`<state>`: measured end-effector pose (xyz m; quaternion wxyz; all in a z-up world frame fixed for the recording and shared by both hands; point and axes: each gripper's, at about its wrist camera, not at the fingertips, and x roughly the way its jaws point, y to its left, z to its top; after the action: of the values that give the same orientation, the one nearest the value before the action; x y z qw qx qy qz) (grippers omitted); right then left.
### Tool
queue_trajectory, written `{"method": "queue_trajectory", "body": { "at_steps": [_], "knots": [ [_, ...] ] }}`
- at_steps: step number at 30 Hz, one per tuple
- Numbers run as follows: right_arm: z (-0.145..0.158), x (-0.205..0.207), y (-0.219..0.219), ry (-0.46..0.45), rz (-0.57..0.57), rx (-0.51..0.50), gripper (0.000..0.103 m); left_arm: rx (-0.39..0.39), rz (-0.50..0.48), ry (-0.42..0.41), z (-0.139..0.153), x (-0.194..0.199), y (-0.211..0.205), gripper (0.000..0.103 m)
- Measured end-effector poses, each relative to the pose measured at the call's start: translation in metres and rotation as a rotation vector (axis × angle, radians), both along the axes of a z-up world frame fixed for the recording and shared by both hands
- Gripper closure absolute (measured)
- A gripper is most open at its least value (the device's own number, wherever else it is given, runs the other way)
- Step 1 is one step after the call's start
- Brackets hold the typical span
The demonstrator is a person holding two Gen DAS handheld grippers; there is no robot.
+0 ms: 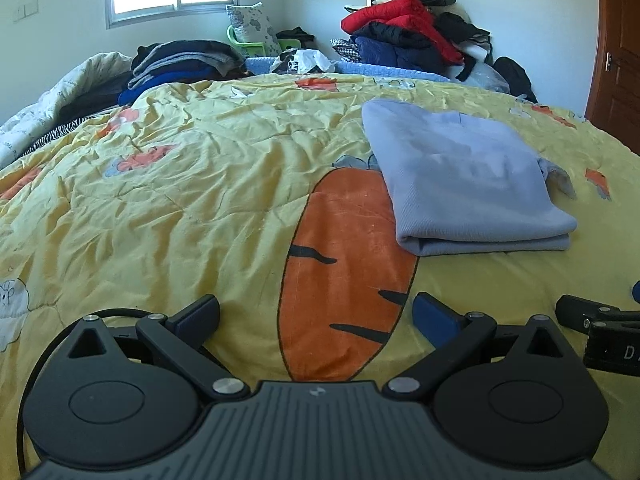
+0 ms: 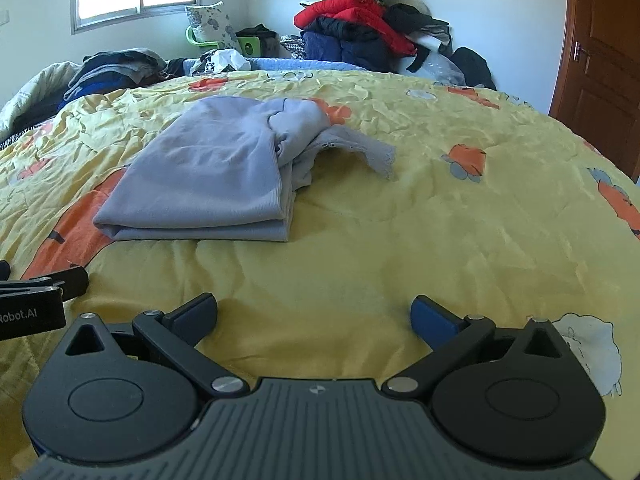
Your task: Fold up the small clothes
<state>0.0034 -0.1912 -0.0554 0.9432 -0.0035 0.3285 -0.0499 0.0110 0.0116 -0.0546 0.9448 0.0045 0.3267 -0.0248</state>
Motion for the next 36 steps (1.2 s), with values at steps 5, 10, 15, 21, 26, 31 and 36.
{"method": "queue_trajectory", "body": {
  "at_steps": [5, 10, 15, 21, 26, 31, 36],
  "knots": [
    [0.0004, 0.0001, -0.0002, 0.001, 0.015, 0.006, 0.0, -0.003, 0.0, 0.0, -0.0001, -0.0001, 0.0006, 0.0],
    [0.0003, -0.0016, -0.0004, 0.0, 0.023, 0.006, 0.0, -0.002, 0.0, 0.0, -0.0002, 0.0, -0.0001, 0.0],
    [0.0002, -0.0014, -0.0004, -0.001, 0.022, 0.006, 0.0, -0.003, -0.002, 0.0, -0.0002, 0.0001, 0.0003, 0.0],
    [0.0, -0.0022, -0.0008, -0.001, 0.024, 0.007, 0.0, -0.001, -0.003, 0.0, -0.0003, -0.0007, -0.0002, 0.0],
    [0.0002, -0.0016, -0.0003, -0.001, 0.024, 0.006, 0.0, -0.004, -0.003, 0.0, -0.0002, -0.0009, -0.0001, 0.0],
    [0.0001, -0.0015, -0.0003, -0.001, 0.024, 0.006, 0.0, -0.003, -0.003, 0.0, -0.0003, -0.0008, -0.0002, 0.0],
    [0.0, -0.0017, -0.0002, -0.002, 0.024, 0.006, 0.0, -0.002, -0.003, 0.0, -0.0003, -0.0008, -0.0002, 0.0]
  ]
}}
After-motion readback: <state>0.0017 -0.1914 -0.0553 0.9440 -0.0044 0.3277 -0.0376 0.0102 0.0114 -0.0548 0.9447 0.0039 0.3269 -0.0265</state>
